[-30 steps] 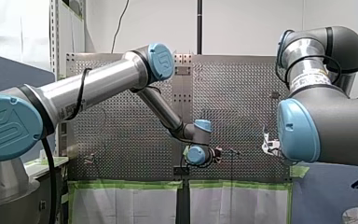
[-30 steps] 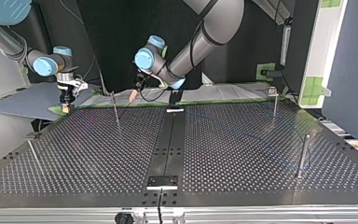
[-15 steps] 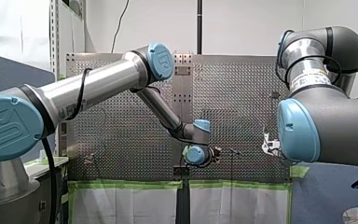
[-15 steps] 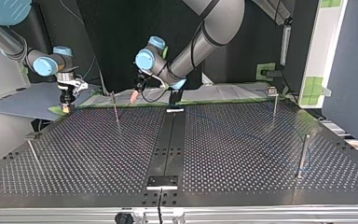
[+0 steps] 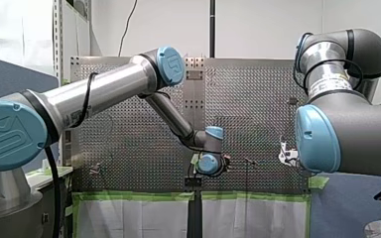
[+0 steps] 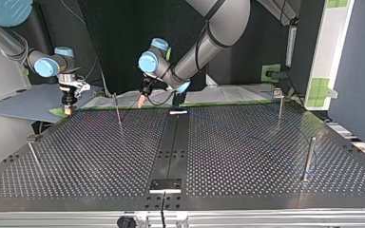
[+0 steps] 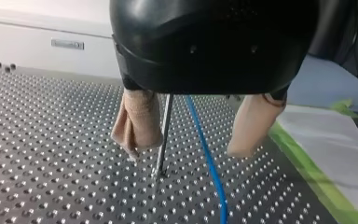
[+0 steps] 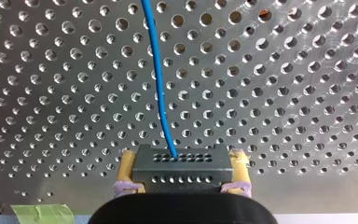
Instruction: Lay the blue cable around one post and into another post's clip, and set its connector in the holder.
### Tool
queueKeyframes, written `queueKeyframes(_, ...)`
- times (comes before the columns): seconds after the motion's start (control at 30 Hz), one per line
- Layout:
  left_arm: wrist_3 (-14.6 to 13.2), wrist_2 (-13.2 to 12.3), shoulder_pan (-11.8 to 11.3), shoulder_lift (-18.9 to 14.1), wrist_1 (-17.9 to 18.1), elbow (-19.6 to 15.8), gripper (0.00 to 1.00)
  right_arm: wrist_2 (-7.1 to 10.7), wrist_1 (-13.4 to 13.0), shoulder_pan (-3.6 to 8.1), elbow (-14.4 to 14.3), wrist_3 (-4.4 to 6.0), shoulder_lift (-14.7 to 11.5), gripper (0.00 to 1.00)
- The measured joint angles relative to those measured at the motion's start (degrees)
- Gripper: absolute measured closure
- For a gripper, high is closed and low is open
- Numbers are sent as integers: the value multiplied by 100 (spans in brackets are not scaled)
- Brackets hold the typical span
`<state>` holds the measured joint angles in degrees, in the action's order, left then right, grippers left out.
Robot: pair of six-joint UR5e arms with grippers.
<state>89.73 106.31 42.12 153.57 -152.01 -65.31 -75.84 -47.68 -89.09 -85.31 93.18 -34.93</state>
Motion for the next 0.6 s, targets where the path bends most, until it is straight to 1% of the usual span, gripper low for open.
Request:
queueKeyframes(0.3, -84, 45, -27, -3, -354, 206, 0, 8, -7, 8, 0, 2, 19, 100)
queueKeyframes(0.6, -99, -15, -48, -1, -360, 78, 0, 7, -11, 22, 0, 2, 52, 100)
